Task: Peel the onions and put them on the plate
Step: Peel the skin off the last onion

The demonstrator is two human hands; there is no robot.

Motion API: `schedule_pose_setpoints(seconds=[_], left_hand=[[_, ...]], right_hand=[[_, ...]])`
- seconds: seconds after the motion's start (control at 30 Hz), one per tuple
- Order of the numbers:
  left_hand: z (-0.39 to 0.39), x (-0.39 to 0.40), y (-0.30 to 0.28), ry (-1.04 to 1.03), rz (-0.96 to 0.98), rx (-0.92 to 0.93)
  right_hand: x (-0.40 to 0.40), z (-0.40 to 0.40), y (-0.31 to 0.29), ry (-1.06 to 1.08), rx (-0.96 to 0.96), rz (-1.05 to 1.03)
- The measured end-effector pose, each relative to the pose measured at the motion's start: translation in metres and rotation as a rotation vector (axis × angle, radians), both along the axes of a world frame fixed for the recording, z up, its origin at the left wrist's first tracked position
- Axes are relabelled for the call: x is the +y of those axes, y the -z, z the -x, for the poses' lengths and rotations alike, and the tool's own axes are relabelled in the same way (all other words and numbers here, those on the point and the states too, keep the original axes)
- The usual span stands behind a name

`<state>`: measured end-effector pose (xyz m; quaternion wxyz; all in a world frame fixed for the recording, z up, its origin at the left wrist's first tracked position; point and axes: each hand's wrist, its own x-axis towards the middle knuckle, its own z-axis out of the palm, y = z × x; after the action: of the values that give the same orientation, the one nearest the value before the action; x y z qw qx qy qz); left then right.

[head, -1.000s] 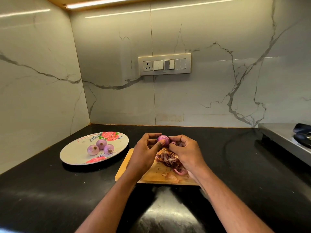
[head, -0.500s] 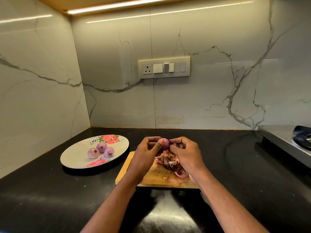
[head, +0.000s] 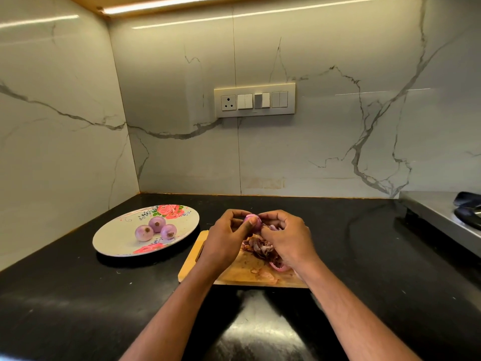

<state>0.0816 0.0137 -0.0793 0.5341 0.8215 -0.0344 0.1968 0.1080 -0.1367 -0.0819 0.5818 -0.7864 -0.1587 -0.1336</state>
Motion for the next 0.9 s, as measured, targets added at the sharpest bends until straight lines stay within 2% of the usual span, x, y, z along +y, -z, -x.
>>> schedule_pose_setpoints(seconds=[0.3,0.53,0.7,0.9], left_hand=[[0.0029,-0.0024,-0.0020,-0.002,0.013,0.024],[0.0044,-0.0031,-0.0050,0.002,-0.005,0.018],[0.0044,-0.0006,-0.0058,-0.042,-0.035,-0.005],[0.0039,0.0022,-0.0063,-0.091,-0.105,-0.024]], right_hand=[[-0.0034,-0.0001,-0.0015,0.032,-0.035,0.044],[0.0043,-0.0011,0.0013,0.041,-0.054,0.202],[0.0026,-0.0007,-0.0023,0.044,-0.089,0.183],[-0.0013,0.0010,-0.0044,-0.025,-0.016,0.140]])
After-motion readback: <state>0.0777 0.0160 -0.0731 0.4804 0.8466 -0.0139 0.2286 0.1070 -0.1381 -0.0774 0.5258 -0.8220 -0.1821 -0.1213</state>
